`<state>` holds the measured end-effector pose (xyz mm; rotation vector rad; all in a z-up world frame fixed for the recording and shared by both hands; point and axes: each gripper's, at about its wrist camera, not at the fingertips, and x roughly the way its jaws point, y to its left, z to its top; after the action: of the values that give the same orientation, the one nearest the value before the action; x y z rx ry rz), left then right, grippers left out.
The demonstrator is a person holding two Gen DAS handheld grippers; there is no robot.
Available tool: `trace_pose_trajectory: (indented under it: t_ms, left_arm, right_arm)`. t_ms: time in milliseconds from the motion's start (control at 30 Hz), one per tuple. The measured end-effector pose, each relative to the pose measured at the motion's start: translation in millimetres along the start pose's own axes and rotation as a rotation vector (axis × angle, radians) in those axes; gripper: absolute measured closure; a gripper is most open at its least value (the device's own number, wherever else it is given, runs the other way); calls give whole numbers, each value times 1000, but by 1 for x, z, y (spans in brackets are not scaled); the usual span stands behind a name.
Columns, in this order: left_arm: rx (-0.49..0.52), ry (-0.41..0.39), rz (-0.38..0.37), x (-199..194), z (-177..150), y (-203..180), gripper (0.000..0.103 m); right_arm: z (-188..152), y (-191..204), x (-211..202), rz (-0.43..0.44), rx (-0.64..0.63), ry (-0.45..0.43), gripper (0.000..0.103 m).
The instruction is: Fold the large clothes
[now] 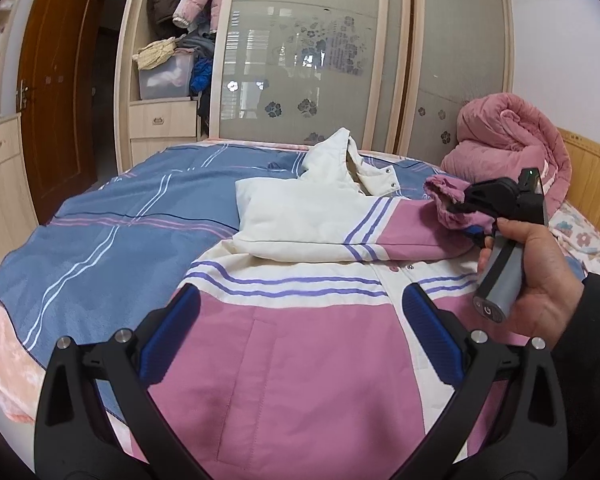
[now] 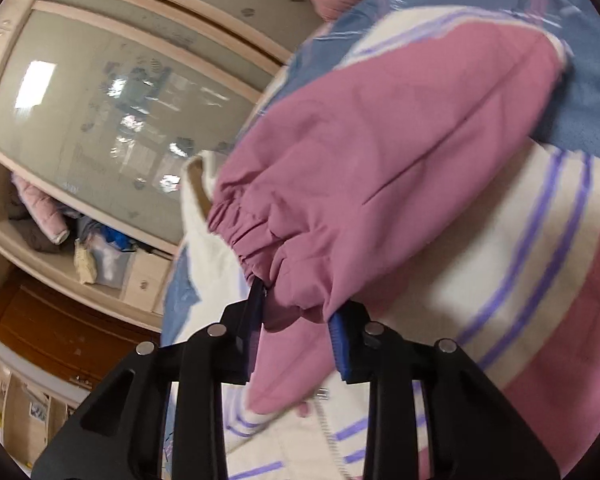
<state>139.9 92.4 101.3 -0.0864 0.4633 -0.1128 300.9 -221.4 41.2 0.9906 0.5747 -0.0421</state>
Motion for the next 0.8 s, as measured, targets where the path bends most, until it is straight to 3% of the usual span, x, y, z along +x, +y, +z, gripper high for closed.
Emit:
trace_pose_trajectory:
  t_ms: [200,433,500,533,567,633,800]
  left_arm:
    - [-14,-9,11,1,5,6,2]
    - [-41,-24,27,-4,8,20,2]
    - [-49,-18,31,-2,7,23,2]
    - [-52,-11,33,-1,7,24,2]
    - [-53,-9,34,0,7,25,2]
    - [-51,-10,36,0,7,25,2]
    - [-46,-30,24,-4,8,22,2]
  right_arm:
    - [-20,61,26,87,-124,72,75]
    - [-85,117,90,136,-289,286,73]
    - [-99,120,103,136,-282,350,64]
    - [-104,119,108,138,-269,372,50]
    - [-106,117,107,150,-257,385,25]
    - [-108,111,93,200,-231,387,6]
    - [-115,106,35,359,-311,478,1]
